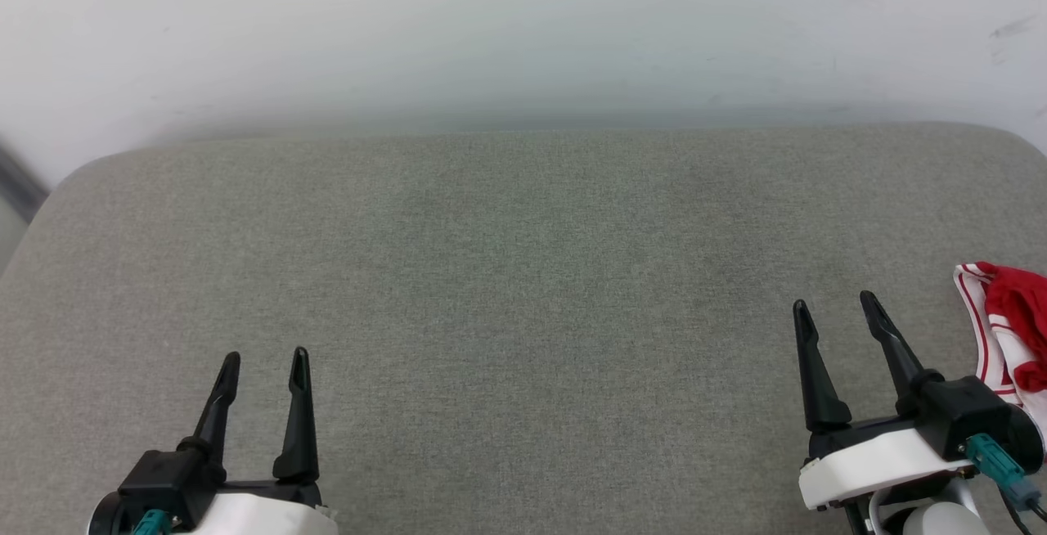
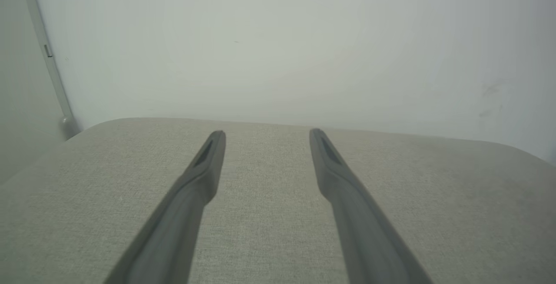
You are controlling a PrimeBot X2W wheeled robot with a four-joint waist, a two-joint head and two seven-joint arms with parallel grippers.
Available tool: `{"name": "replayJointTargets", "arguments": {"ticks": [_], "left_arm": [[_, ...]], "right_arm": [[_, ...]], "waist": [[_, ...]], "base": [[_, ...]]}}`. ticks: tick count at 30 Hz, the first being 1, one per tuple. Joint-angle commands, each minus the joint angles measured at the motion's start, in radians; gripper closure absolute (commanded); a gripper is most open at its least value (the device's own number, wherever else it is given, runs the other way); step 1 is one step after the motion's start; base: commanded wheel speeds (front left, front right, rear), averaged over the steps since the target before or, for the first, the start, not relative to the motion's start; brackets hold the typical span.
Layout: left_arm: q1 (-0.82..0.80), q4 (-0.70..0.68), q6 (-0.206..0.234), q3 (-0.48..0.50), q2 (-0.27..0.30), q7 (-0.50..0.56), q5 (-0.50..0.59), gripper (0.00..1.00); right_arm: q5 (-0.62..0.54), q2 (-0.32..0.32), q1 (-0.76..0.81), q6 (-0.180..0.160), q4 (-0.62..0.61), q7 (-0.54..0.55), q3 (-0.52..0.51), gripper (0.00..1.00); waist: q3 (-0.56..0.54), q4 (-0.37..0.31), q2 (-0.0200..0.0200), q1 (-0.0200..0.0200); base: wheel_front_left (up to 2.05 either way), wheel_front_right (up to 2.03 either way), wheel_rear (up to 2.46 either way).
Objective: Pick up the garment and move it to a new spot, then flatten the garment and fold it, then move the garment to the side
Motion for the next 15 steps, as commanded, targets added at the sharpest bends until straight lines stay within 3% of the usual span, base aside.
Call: {"name": "replayJointTargets", "arguments": {"ticks": [1,2,6,15], "left_arm": [[-0.004,-0.003,0.0,0.003,-0.001,-0.002,-0.003,0.0],[0.0,-0.001,0.0,0.002,0.0,0.0,0.0,1.0],[0.009,0.034,0.0,-0.003,-0.003,0.001,-0.007,1.0],[-0.014,0.059,0.001,-0.008,0.006,0.039,-0.194,1.0]], "right_arm": [[0.005,0.004,0.007,-0.001,0.001,-0.004,0.0,0.0],[0.002,0.0,0.0,0.0,0.0,0.0,0.001,1.0],[0.014,0.0,0.015,0.0,0.033,0.004,0.003,1.0],[0.208,-0.002,0.007,0.0,0.042,0.048,-0.01,1.0]], "waist": [[0.001,-0.001,0.0,0.0],[0.001,-0.001,0.0,0.0],[0.001,-0.001,0.0,0.0],[-0.001,-0.002,0.0,0.0]], "base": [[0.0,0.0,0.0],[0.0,0.0,0.0],[0.0,0.0,0.0],[0.0,0.0,0.0]]}}
